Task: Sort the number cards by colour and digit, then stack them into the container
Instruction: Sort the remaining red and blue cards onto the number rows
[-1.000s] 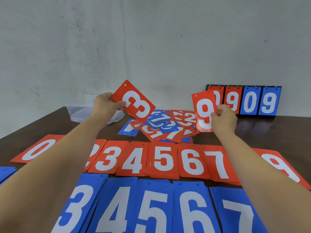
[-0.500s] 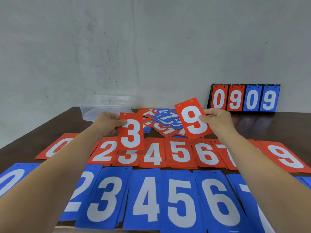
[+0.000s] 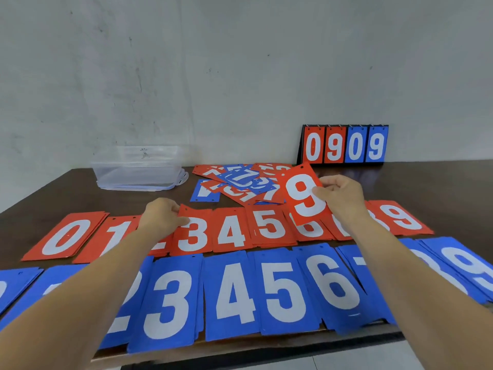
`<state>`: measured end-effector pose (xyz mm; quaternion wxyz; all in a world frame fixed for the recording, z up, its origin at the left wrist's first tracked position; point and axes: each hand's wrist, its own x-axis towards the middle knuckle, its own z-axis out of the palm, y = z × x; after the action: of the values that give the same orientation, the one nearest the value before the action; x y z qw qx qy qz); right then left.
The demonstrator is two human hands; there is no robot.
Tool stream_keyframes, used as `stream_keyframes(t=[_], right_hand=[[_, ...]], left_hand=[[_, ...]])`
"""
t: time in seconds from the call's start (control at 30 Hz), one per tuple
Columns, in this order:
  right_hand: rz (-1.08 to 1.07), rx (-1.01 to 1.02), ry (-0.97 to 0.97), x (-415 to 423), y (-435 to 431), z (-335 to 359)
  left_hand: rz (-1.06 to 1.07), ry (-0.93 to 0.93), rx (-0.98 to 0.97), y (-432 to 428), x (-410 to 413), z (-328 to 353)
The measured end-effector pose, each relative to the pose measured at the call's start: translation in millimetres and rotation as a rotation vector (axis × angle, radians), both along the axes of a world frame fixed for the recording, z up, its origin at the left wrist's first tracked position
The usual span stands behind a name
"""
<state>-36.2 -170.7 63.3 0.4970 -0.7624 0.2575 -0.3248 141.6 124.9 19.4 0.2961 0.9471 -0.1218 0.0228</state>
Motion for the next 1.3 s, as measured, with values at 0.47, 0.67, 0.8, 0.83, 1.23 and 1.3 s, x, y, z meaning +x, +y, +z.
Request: stream_keyframes(t=[0.47, 0.67, 0.8, 0.83, 1.23, 1.3], right_hand=[[-0.137, -0.009, 0.080, -28, -46, -8], [-0.171, 0.048, 0.102, -49, -99, -6], [-0.199, 0.093, 0.110, -66, -146, -7], [-0.205, 0.108, 0.113, -70, -158, -7], [-0.310, 0.069, 0.259, -80, -251, -40], [-0.314, 0.007, 0.334, -77, -255, -43]], left_hand=[[0.002, -0.041, 0.063, -31, -16, 1], [-0.040, -0.053, 0.031, -77, -33, 13], [-0.085, -0.097, 0.024, -115, -46, 16], [-0.092, -0.098, 0.021, -124, -49, 17], [-0.131, -0.135, 0.042, -211, -83, 13], [-0.124, -0.127, 0.056, -217, -87, 13]])
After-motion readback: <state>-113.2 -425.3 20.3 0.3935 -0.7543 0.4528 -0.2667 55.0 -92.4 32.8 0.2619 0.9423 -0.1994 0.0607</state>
